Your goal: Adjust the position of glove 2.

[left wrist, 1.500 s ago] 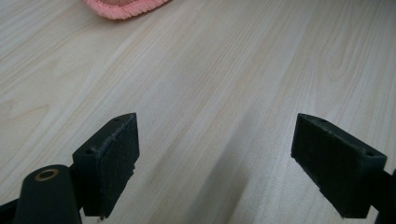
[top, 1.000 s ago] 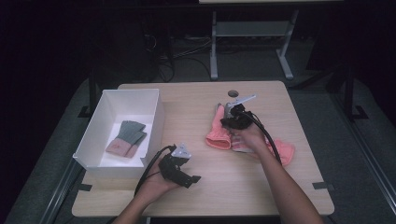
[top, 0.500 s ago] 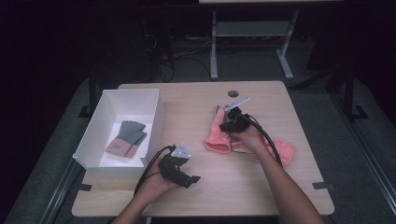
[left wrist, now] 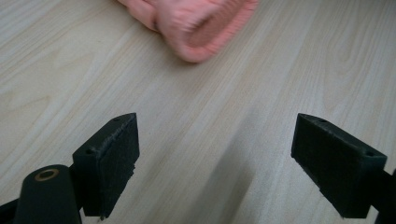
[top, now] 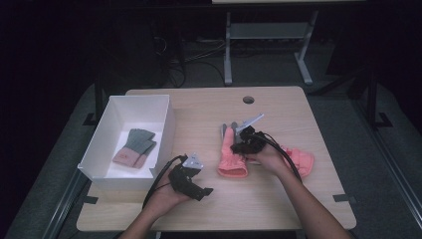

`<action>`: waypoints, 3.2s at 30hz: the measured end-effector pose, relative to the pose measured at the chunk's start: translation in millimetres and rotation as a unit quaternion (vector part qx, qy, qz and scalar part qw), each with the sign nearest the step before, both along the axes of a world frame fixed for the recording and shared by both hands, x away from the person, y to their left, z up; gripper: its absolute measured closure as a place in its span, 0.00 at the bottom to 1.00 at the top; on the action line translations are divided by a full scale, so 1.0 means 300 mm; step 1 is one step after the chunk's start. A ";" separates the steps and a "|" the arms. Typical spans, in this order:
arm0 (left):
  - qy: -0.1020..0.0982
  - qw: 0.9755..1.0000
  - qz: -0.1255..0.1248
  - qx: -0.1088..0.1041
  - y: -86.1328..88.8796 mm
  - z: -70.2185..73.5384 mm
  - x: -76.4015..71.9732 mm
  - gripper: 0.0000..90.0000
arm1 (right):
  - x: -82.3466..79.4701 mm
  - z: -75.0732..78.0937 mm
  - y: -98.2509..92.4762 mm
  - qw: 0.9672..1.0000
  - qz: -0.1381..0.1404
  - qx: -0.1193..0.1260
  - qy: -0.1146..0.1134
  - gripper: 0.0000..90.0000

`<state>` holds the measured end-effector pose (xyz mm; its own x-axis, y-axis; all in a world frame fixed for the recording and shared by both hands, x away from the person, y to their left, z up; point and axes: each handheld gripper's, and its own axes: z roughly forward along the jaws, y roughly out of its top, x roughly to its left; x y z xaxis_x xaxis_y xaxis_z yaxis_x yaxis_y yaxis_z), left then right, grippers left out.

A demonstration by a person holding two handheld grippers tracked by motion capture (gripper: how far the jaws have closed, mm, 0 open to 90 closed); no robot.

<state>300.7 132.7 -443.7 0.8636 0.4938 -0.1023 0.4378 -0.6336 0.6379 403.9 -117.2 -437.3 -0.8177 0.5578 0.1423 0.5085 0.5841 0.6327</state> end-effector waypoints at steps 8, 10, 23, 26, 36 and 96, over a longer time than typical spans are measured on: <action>0.002 1.000 0.003 -0.003 -0.002 -0.001 -0.002 0.17 | -0.109 0.001 -0.010 0.999 0.034 0.005 0.002 1.00; 0.002 1.000 0.003 -0.005 -0.003 -0.001 -0.003 0.16 | -0.139 0.004 -0.011 0.999 0.042 0.007 0.004 1.00; 0.003 1.000 0.001 0.000 -0.005 0.001 -0.006 0.17 | -0.307 0.021 -0.084 0.998 0.062 0.020 0.001 1.00; 0.001 1.000 -0.001 0.002 -0.001 0.002 -0.003 0.17 | -0.353 0.039 -0.132 0.998 0.050 0.038 -0.002 1.00; 0.001 1.000 -0.008 0.012 -0.009 0.002 -0.004 0.17 | -0.486 0.045 -0.183 0.997 0.042 0.057 0.004 1.00; 0.010 1.000 -0.011 0.009 0.021 -0.002 -0.058 0.17 | -0.338 0.043 -0.778 0.973 -0.226 -0.006 -0.048 1.00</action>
<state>283.2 138.9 -444.4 0.8724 0.4763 -0.1099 0.4354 -0.6550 0.6175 302.6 -350.6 -424.6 -0.4985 0.8641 0.0697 0.6540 0.3221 0.6845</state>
